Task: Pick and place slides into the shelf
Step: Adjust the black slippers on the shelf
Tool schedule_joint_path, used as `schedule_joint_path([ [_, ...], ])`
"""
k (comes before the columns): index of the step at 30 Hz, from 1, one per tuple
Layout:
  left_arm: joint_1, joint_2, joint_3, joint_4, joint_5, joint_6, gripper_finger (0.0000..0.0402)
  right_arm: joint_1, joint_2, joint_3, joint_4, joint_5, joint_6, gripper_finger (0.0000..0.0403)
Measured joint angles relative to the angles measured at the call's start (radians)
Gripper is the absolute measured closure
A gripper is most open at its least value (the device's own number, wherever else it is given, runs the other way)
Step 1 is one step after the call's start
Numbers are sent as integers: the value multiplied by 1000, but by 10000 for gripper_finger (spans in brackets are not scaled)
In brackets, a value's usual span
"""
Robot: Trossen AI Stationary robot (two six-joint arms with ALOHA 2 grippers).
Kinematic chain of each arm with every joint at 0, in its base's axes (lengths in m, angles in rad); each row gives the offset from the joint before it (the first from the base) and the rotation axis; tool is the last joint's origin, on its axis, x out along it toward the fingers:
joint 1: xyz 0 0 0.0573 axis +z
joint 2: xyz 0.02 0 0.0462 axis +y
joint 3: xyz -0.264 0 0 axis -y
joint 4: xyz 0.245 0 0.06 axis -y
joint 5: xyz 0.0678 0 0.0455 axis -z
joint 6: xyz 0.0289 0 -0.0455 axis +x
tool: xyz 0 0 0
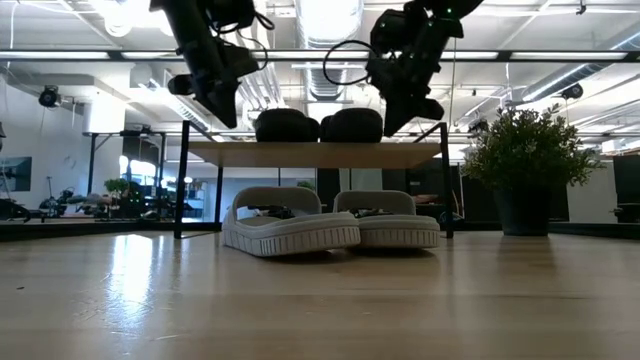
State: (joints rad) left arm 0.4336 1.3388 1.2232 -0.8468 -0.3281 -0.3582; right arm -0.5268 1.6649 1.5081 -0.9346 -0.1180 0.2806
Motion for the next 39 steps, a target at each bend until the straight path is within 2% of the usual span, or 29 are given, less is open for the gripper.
schedule_joint_path([
  [10, 11, 0, 0, 4, 33, 8, 391, 61, -1, -1, 21, -42, 8, 394],
  [19, 11, 0, -2, 12, 69, 6, 391, 57, -2, -1, 115, -37, 34, 394],
  [25, 3, 0, -3, 13, 89, 4, 391, 57, -2, -1, 127, 41, 34, 394],
  [29, -5, 0, -3, 27, 122, 5, 391, 57, -2, -1, 120, -11, 27, 394],
  [32, -23, 0, -3, 64, 153, 33, 391, 61, -4, 0, 84, -83, 7, 394],
  [39, -86, 23, -13, 268, 281, 51, 391, 67, -5, -10, 66, -59, 8, 394],
])
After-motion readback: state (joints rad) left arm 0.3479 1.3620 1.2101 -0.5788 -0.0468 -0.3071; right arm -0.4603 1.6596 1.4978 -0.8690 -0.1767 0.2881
